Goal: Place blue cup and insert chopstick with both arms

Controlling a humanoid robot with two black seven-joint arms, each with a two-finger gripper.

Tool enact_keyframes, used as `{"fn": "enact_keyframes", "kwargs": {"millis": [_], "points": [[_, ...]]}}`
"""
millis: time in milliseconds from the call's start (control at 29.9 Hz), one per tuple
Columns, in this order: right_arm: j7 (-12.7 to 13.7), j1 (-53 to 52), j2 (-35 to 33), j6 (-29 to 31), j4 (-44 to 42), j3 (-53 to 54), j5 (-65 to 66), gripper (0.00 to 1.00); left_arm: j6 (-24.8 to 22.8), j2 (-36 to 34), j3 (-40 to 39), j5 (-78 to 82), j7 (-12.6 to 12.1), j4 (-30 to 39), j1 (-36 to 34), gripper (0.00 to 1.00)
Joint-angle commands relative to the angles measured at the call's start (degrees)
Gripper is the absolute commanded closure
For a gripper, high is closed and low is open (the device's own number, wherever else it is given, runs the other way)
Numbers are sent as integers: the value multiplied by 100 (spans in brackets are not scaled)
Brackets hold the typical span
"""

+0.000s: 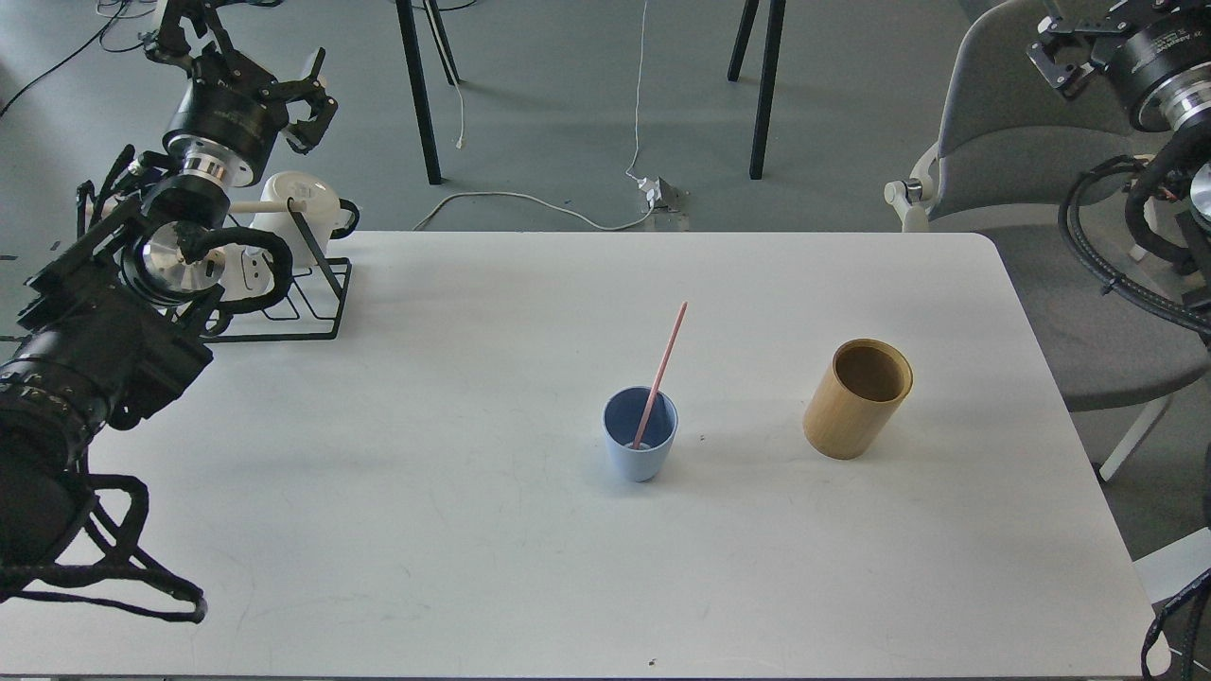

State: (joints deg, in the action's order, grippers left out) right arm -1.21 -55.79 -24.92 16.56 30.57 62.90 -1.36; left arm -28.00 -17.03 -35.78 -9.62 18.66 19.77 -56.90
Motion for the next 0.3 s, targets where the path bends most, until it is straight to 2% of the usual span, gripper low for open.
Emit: {"fn": "enact_keyframes", "kwargs": {"millis": [0,201,267], "points": [[-19,-11,66,216,-77,-6,-84,0,0,-11,-8,-5,-3,1,-128,1],[-54,235,312,497,-60,12,-110,0,0,-2,-16,-75,32,1,-146,1],[-177,236,312,594,-77,12,-110,0,0,-2,-8,-110,23,9,-154,1]]}}
